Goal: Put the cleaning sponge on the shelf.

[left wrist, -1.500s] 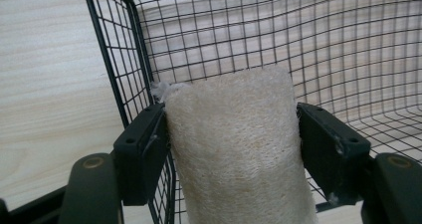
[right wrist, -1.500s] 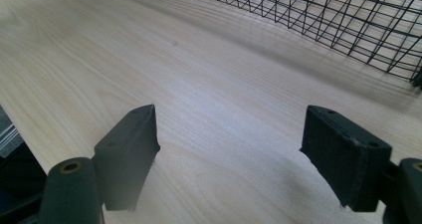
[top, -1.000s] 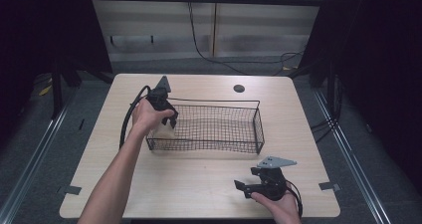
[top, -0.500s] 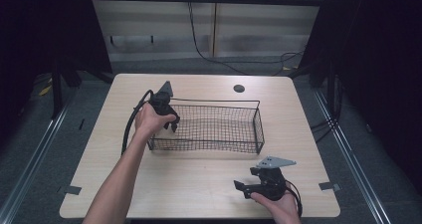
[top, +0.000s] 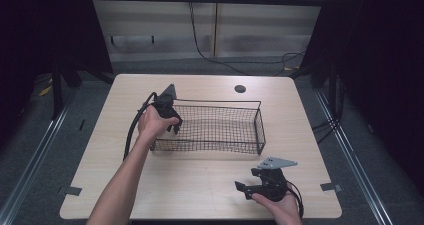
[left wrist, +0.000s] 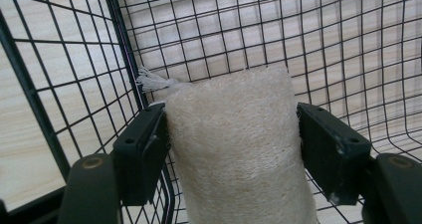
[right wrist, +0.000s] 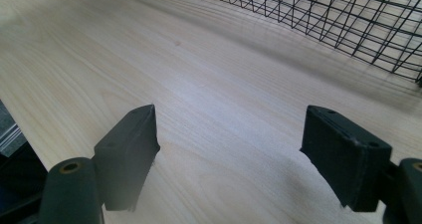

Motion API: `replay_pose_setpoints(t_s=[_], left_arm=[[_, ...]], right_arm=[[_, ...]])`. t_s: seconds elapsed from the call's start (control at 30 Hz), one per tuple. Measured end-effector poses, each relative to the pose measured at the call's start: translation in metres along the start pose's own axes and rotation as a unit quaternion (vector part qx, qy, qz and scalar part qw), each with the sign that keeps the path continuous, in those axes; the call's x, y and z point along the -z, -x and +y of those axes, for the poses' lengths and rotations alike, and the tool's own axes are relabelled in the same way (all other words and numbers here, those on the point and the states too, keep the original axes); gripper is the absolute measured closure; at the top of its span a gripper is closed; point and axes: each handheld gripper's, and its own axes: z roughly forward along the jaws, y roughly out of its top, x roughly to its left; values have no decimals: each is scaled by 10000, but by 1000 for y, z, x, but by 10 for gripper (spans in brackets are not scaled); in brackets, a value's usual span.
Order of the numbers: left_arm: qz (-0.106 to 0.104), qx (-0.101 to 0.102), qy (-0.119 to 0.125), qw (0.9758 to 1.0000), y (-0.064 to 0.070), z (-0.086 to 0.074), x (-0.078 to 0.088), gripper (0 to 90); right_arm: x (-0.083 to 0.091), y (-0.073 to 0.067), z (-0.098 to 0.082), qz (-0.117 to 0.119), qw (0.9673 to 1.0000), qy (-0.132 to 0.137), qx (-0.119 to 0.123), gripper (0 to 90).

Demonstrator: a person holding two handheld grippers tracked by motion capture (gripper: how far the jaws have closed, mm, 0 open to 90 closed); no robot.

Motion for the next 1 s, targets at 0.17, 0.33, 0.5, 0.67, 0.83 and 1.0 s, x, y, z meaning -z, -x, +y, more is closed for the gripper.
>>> replay_pose_setpoints(t_s=[0.17,0.33,0.5,0.67,0.83,1.0], left_arm=[[-47,21,-48,10000,-4,0,-4,310],[-56,18,-58,10000,-3,0,-5,310],[-73,36,-89,9999,-3,0,-6,309],[-62,93,-137,9998,-3,0,-6,307],[-193,81,-160,9997,-2,0,-6,253],[-238,146,-142,9995,-1,0,-6,231]], right_arm=[[0,0,0,1,10000,-2,-5,218],[0,0,0,5,10000,-3,-6,218],[0,0,0,22,10000,-6,-7,218],[0,0,0,21,10000,-14,2,218],[0,0,0,3,10000,-29,4,218],[0,0,0,9,10000,-23,9,218]])
